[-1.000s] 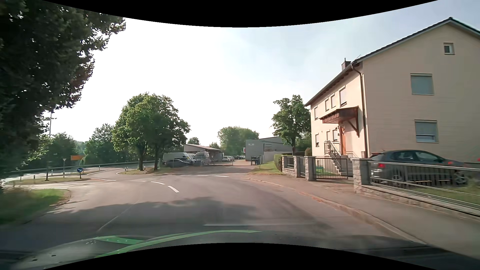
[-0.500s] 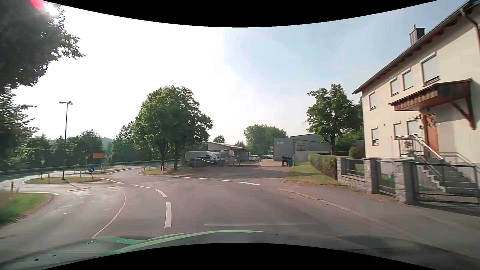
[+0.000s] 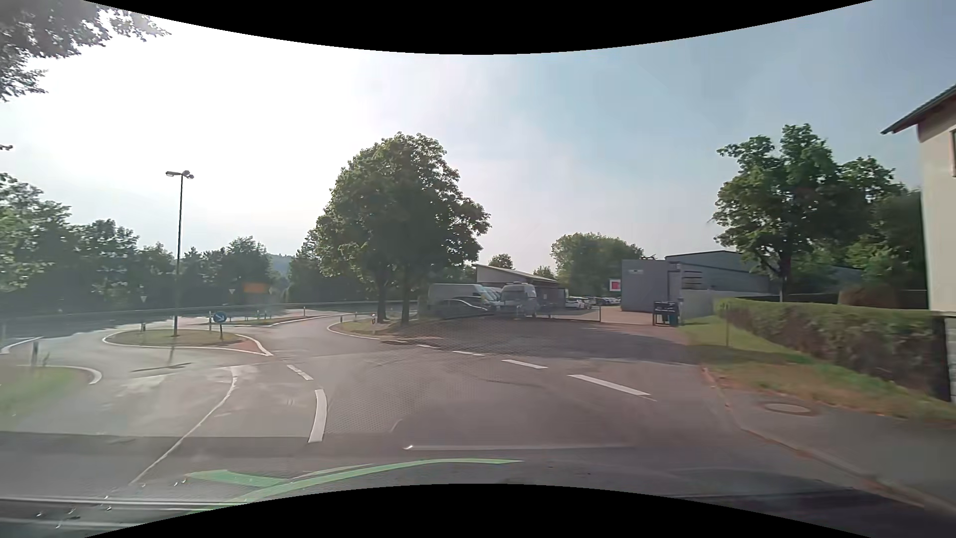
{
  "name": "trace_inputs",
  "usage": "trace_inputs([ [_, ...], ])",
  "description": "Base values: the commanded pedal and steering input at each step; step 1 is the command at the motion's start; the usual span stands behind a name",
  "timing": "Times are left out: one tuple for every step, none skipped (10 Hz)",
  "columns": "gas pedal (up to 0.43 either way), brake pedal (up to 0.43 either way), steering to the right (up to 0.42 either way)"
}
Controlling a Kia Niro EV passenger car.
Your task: Follow the waypoints while adhering to traffic rules and regulations
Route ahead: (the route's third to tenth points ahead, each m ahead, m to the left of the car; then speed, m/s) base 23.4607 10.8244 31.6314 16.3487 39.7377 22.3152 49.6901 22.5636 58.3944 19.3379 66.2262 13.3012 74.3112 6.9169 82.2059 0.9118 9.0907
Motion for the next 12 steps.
trace_inputs([
  [0.0, 0.0, -0.154],
  [0.0, 0.0, -0.154],
  [0.0, 0.0, -0.152],
  [0.008, 0.0, -0.149],
  [0.02, 0.0, -0.144],
  [0.02, 0.0, -0.138],
  [0.028, 0.0, -0.132],
  [0.039, 0.0, -0.125],
  [0.039, 0.0, -0.12],
  [0.039, 0.0, -0.116],
  [0.047, 0.0, -0.114],
  [0.047, 0.0, -0.112],
])
